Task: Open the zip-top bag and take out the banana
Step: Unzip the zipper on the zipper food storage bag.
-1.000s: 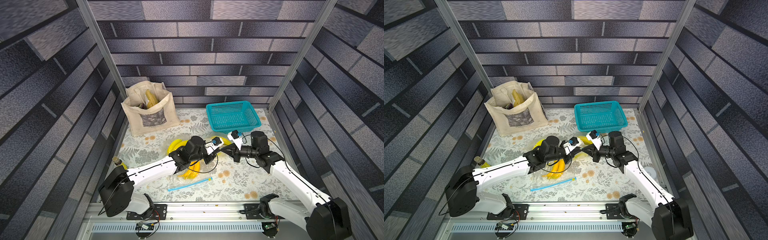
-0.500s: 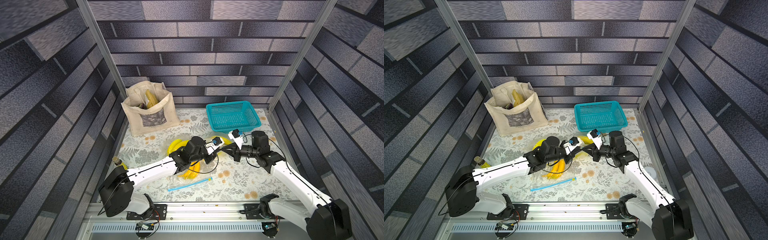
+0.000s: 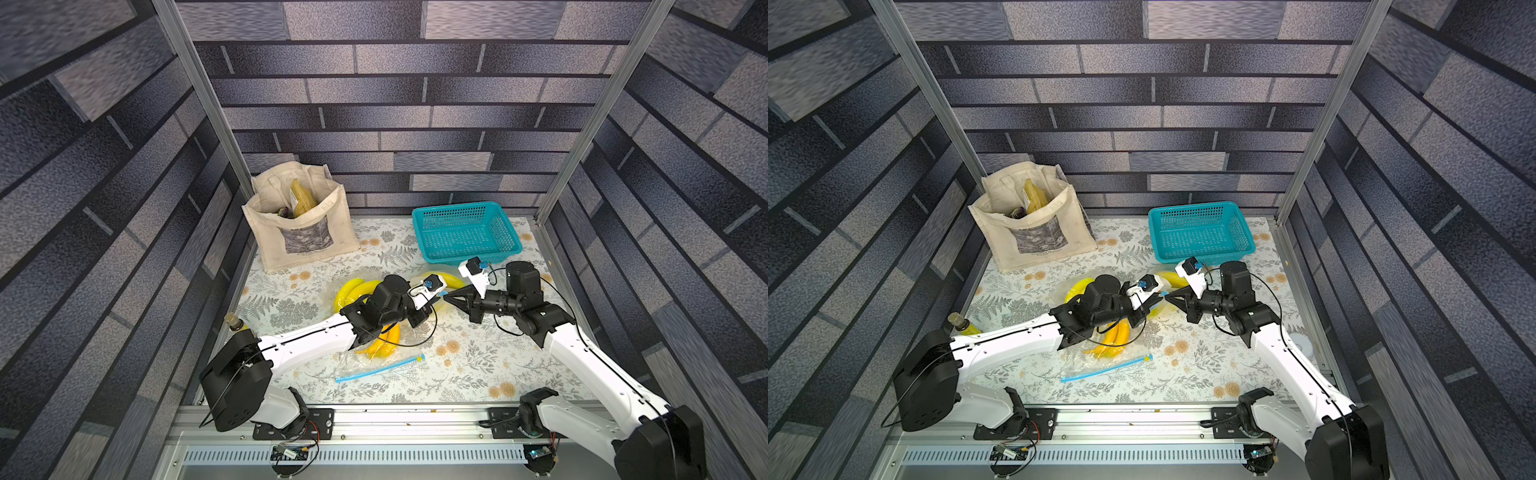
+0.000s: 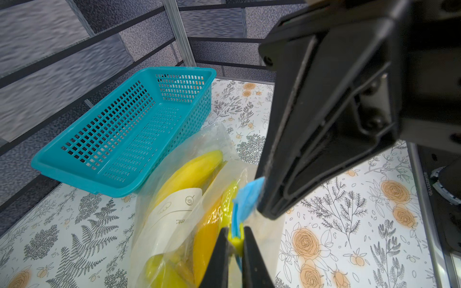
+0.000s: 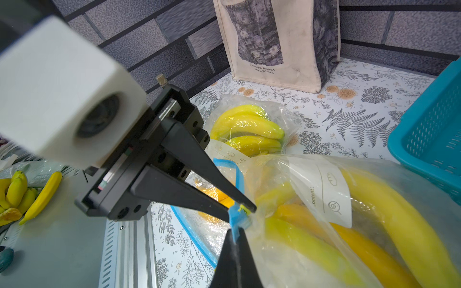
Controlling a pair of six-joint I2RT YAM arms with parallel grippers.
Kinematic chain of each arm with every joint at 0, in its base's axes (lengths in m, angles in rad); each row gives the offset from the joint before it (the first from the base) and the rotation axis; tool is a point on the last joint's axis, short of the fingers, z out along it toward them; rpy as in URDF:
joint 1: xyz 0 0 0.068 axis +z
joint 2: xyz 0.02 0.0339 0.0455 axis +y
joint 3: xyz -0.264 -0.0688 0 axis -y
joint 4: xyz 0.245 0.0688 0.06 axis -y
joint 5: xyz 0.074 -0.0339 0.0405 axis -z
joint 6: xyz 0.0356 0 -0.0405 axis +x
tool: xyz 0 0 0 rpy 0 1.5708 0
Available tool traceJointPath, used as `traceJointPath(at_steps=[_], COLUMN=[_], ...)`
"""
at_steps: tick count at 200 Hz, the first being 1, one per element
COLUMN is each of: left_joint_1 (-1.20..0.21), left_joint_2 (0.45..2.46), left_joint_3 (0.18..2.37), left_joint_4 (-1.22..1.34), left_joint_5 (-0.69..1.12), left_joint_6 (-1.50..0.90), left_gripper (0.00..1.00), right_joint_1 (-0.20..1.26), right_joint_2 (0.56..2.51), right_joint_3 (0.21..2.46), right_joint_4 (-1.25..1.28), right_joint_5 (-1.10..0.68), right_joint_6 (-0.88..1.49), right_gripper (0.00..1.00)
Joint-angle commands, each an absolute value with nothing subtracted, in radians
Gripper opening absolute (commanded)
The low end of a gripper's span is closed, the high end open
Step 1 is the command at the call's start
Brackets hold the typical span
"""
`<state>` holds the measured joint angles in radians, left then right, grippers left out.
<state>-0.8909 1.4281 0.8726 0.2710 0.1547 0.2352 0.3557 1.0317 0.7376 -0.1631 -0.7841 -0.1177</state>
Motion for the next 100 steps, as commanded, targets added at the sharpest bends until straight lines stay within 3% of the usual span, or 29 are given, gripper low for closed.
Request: traceJointPath(at_steps=[1,100], left_joint_1=[-0.855,-0.846], left_joint_2=[1.429,1.268], left_joint_3=[0.812,0.635], left_joint_4=[0.193,0.091], left_joint_5=[0.072,0.009], left_joint_6=[0.217,0.148], left_gripper=[0.1,0.12], right_joint_1=[0.348,0.258], right_joint_2=[0.992,0.979], right_joint_3=[0.799,0.761], right_joint_4=[-0.16,-0.082], right_joint_5=[-0.821,-0.651], right_joint_6=[-0.137,-0.164], right_gripper=[0.0,0.0])
